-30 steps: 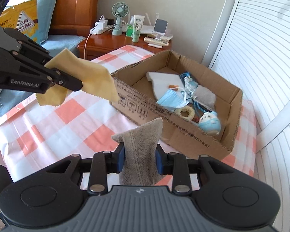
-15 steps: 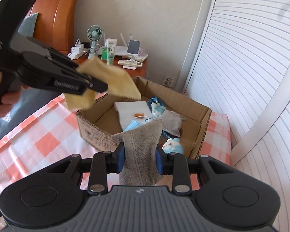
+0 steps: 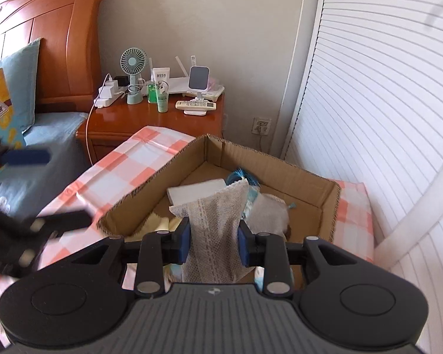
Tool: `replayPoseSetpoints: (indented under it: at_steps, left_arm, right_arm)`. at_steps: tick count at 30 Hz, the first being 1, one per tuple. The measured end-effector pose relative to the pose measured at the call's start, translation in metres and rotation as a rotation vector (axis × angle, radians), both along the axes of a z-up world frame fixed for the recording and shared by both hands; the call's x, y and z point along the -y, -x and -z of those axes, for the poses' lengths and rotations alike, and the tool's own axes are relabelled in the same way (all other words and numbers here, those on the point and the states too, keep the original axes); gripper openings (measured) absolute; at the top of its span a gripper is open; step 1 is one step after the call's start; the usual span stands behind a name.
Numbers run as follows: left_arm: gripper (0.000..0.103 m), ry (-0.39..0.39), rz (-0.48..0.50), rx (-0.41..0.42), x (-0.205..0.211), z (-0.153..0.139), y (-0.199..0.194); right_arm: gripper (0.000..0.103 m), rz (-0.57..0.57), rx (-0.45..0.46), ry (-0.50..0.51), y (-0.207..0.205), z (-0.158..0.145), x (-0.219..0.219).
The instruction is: Organize soft objects
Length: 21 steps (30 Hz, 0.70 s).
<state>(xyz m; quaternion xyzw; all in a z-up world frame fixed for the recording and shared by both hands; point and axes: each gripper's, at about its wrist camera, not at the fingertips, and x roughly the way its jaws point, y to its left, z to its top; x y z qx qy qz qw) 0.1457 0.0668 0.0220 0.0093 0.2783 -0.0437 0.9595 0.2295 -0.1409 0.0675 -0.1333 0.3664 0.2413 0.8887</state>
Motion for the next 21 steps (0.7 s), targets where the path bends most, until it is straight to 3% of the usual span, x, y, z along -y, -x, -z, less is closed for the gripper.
replayPoseSetpoints:
  at_steps: [6, 7, 8, 9, 10, 11, 15, 21]
  left_arm:
    - [0.102, -0.016, -0.081, -0.02, -0.011, 0.014, 0.017]
    - [0.102, -0.008, -0.085, -0.028, -0.013, 0.015, 0.019]
    - [0.102, -0.003, -0.091, -0.033, -0.014, 0.016, 0.021]
    - [0.102, 0.002, -0.098, -0.035, -0.016, 0.016, 0.023]
    - [0.102, 0.008, -0.102, -0.034, -0.016, 0.017, 0.026]
    - [0.102, 0.015, -0.1, -0.034, -0.017, 0.016, 0.027]
    - [0.102, 0.024, -0.115, -0.035, -0.016, 0.014, 0.032]
    - [0.102, 0.005, -0.147, -0.056, -0.008, 0.008, 0.035]
  right_arm:
    - [0.038, 0.026, -0.041, -0.034, -0.048, 0.011, -0.033]
    - [0.047, 0.034, -0.049, -0.043, -0.056, 0.013, -0.037]
    - [0.068, 0.038, -0.049, -0.048, -0.063, 0.015, -0.042]
    - [0.08, 0.043, -0.046, -0.05, -0.067, 0.017, -0.045]
    - [0.099, 0.055, -0.047, -0.049, -0.07, 0.019, -0.047]
    - [0.103, 0.068, -0.048, -0.051, -0.072, 0.02, -0.048]
    - [0.103, 0.085, -0.051, -0.086, -0.064, 0.022, -0.043]
    - [0.103, 0.194, -0.067, -0.019, -0.036, 0.021, -0.022]
